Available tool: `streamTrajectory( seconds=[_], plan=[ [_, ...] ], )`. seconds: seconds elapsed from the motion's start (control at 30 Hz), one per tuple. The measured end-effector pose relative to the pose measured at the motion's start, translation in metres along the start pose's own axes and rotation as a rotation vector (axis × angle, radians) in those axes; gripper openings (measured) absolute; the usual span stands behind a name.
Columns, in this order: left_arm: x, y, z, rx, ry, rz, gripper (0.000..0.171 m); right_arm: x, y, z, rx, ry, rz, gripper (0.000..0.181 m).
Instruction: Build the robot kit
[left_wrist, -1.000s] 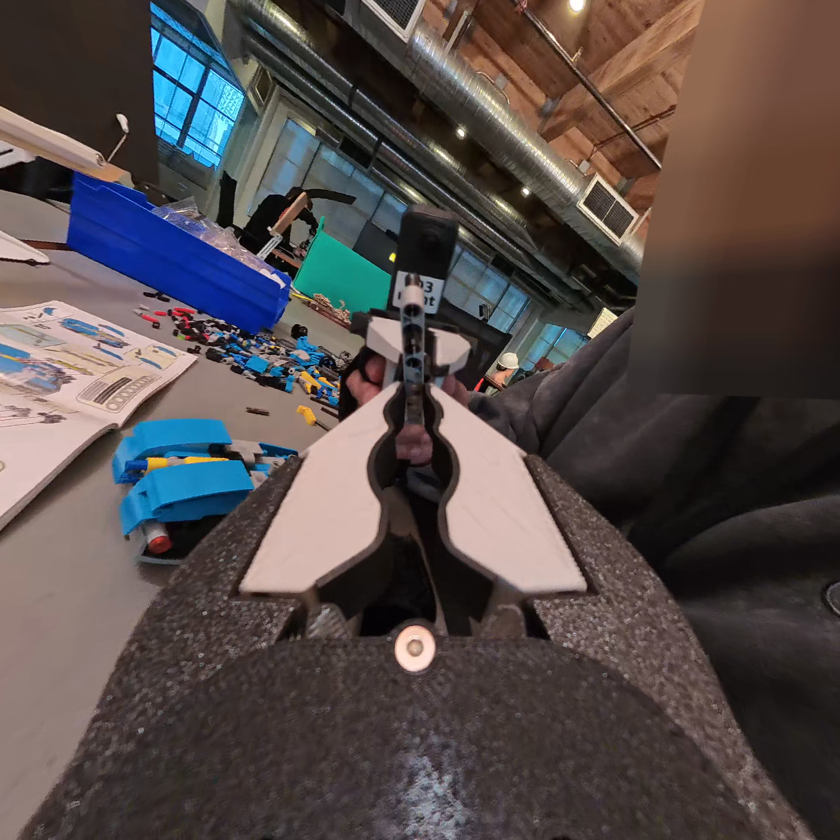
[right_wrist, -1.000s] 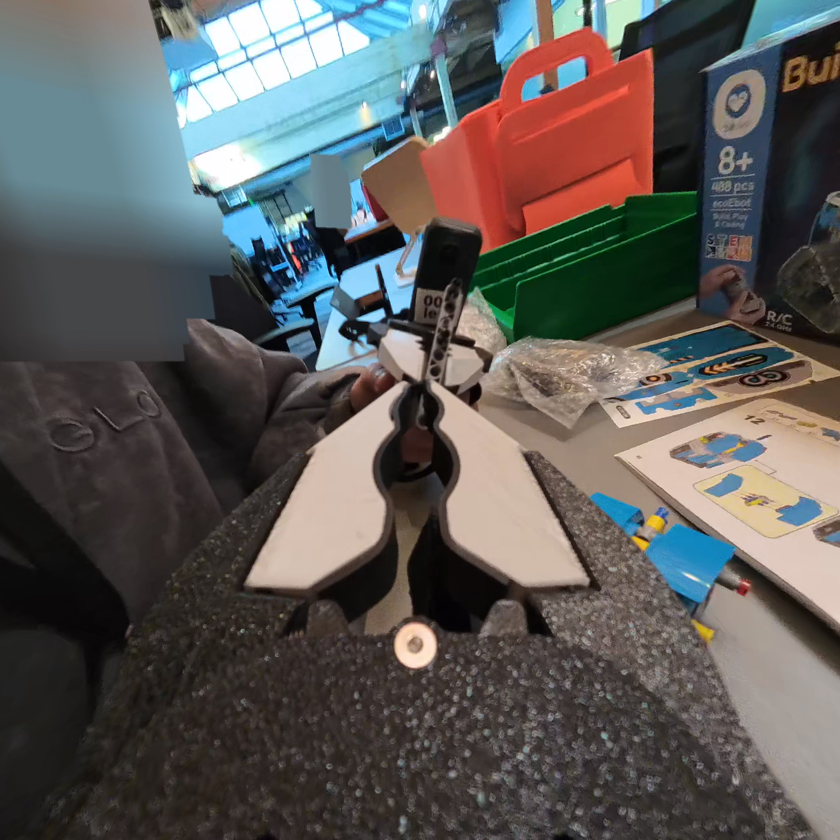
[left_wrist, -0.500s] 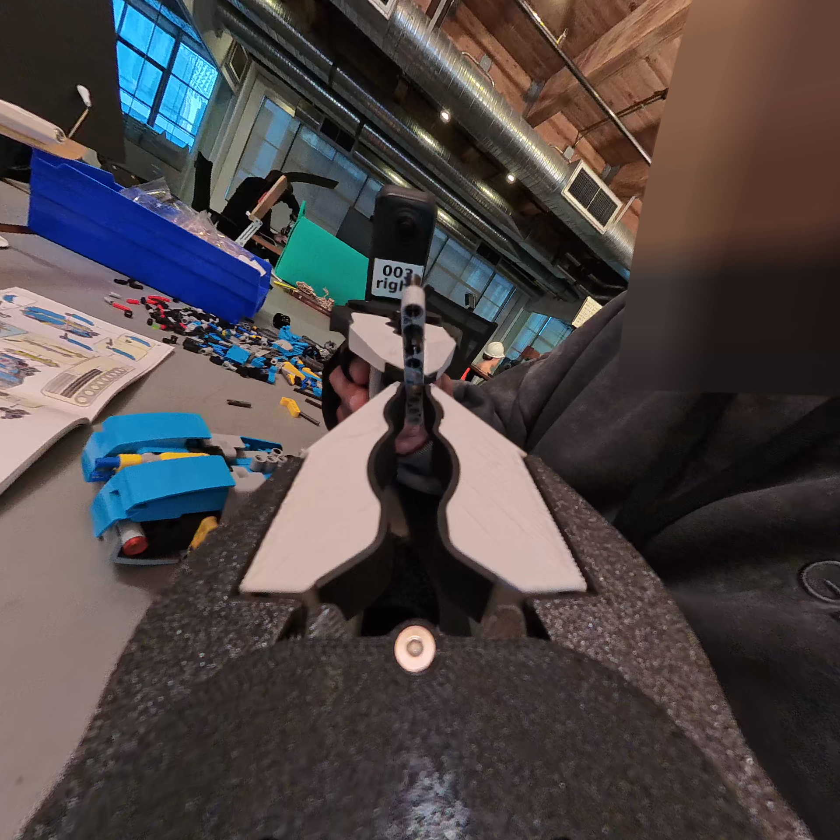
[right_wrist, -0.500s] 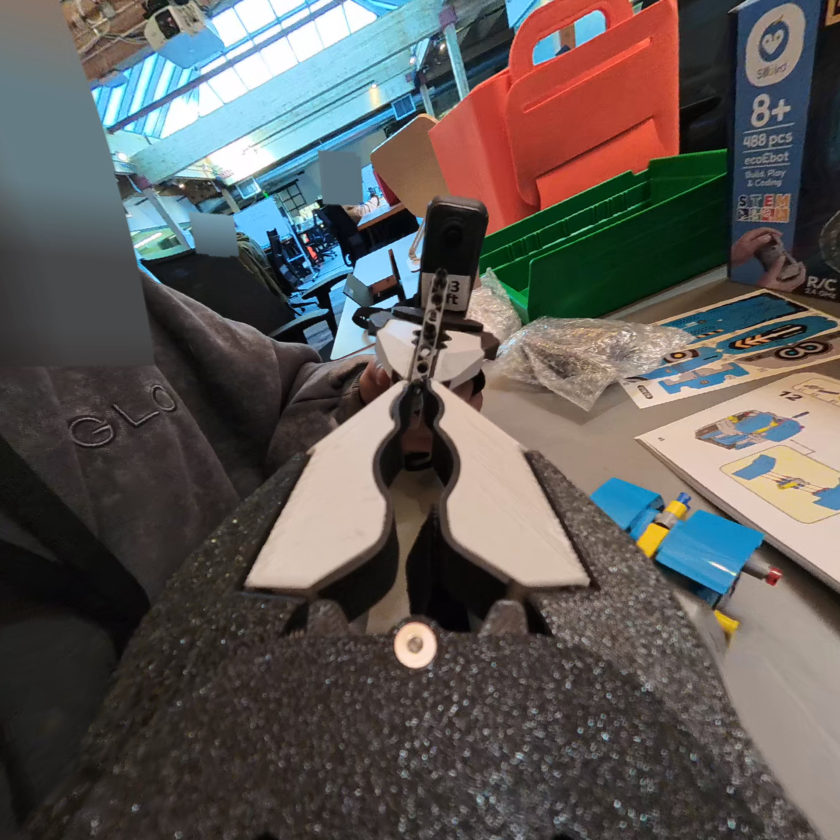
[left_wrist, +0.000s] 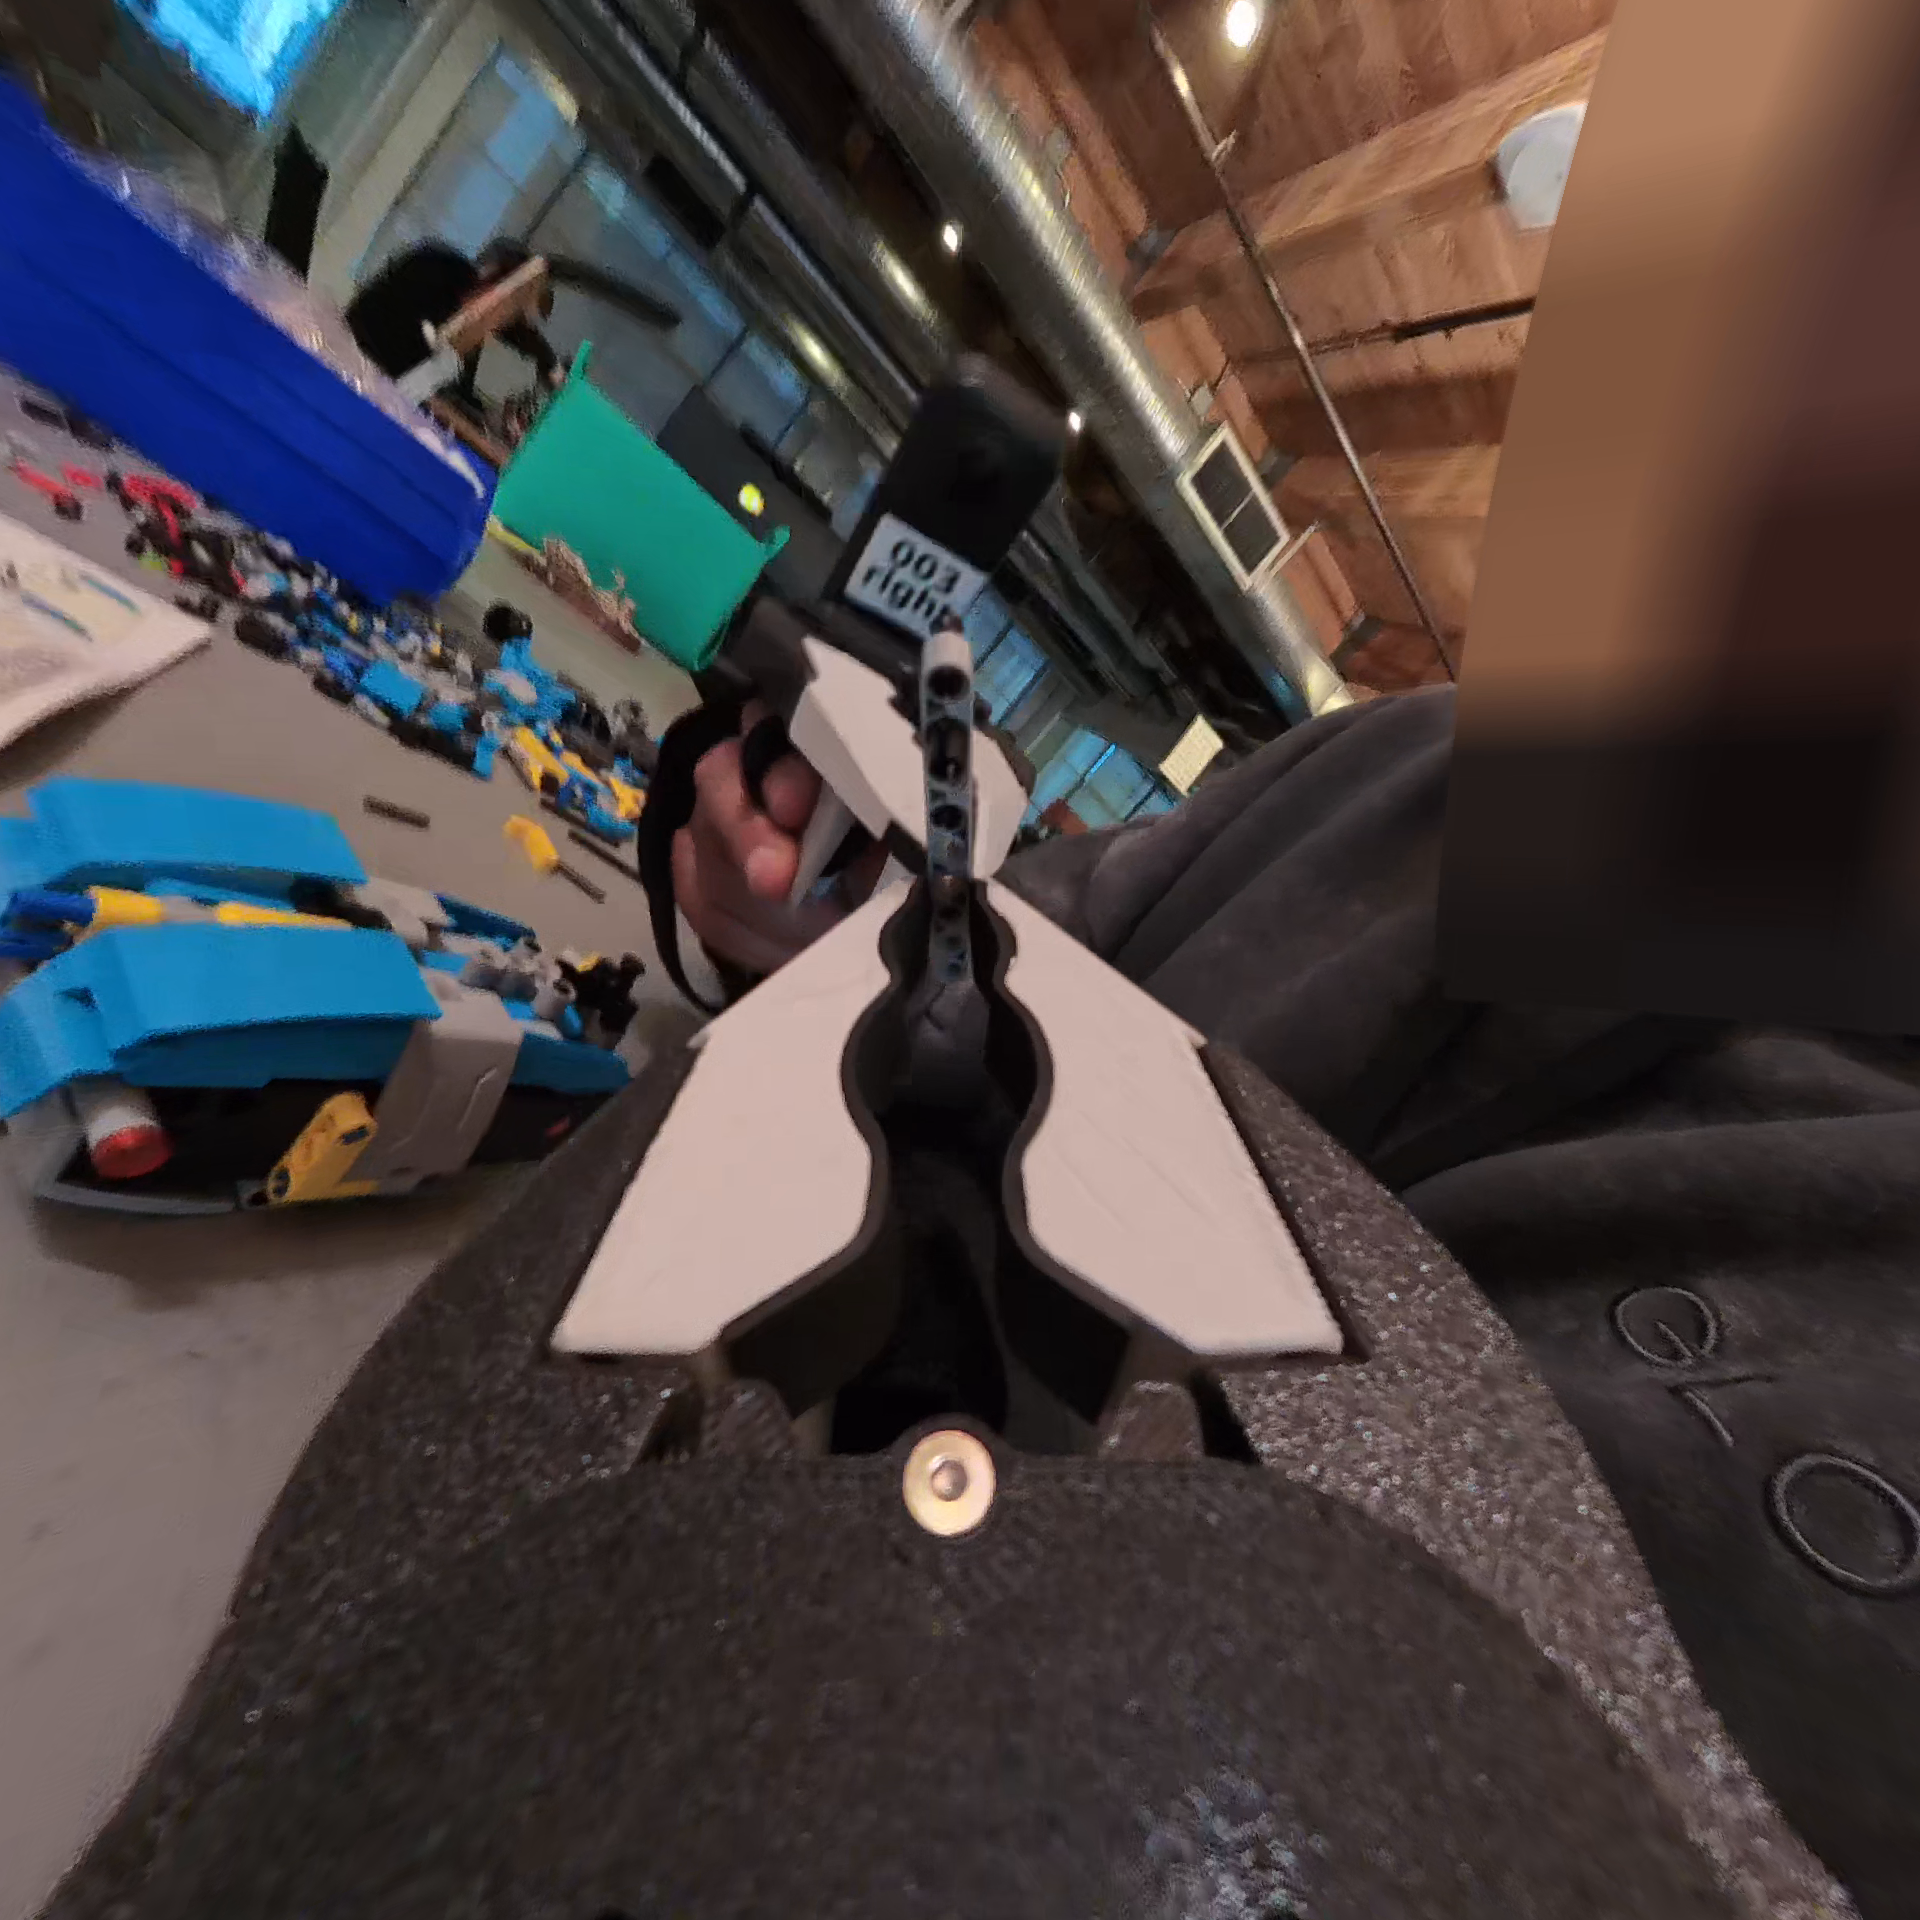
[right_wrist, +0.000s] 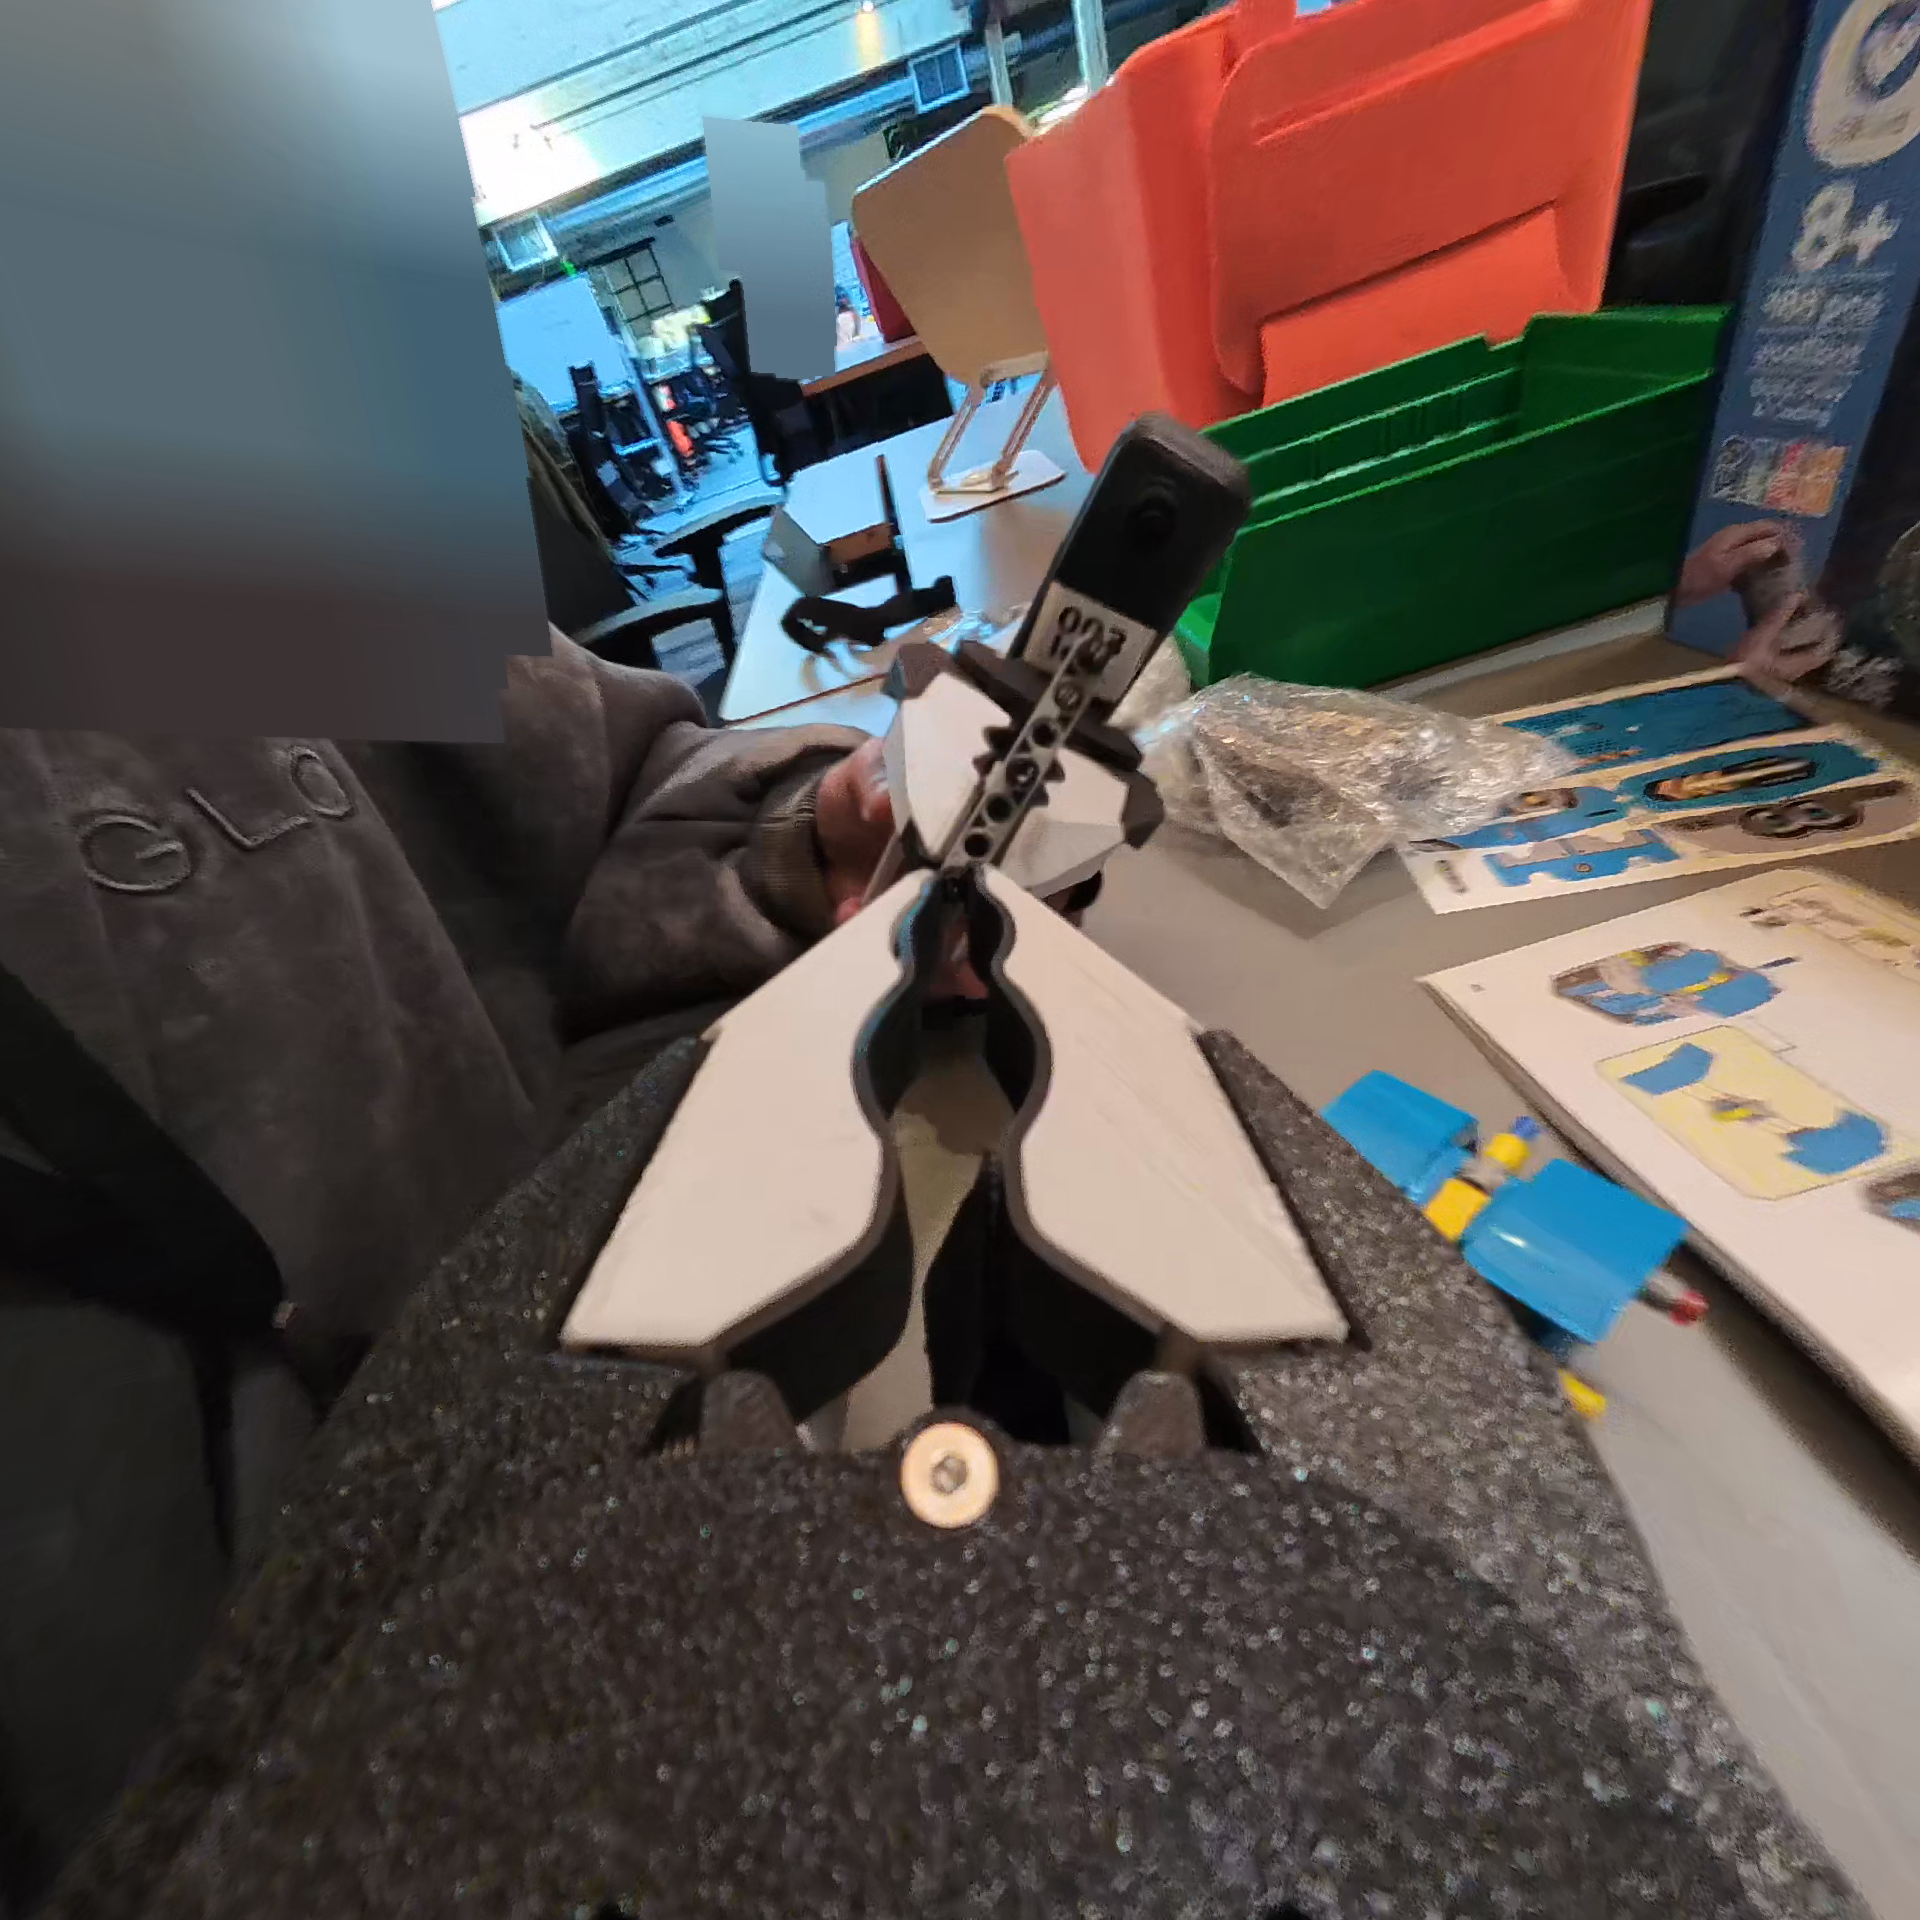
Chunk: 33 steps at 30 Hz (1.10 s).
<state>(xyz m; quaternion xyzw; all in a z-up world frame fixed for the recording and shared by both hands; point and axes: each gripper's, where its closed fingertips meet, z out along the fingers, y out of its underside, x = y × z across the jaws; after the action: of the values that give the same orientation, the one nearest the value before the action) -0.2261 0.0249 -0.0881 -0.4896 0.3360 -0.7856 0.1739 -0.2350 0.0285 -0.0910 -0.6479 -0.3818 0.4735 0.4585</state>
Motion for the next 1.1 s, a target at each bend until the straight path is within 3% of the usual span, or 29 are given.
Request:
streamTrajectory(
  seconds=[0.07,0.27,0.33,0.77,1.1],
  plan=[
    [-0.003,0.002,-0.001,-0.005,0.006,-0.034,0.006,0.002,0.005,0.0,-0.045,0.038,-0.061,0.003],
    [0.002,-0.004,0.001,0.017,0.034,-0.026,0.006,0.002,-0.005,-0.001,0.0,0.05,-0.088,0.004],
    [0.003,-0.003,0.001,0.007,0.032,-0.015,0.006,0.005,-0.007,-0.004,0.015,0.066,-0.085,0.013],
    [0.0,-0.001,0.001,0.011,0.021,-0.03,0.006,0.002,-0.001,-0.002,-0.024,0.043,-0.086,0.004],
    [0.0,-0.006,0.002,0.047,0.033,-0.042,0.006,0.003,-0.004,-0.002,0.034,0.033,-0.033,0.003]
  ],
)
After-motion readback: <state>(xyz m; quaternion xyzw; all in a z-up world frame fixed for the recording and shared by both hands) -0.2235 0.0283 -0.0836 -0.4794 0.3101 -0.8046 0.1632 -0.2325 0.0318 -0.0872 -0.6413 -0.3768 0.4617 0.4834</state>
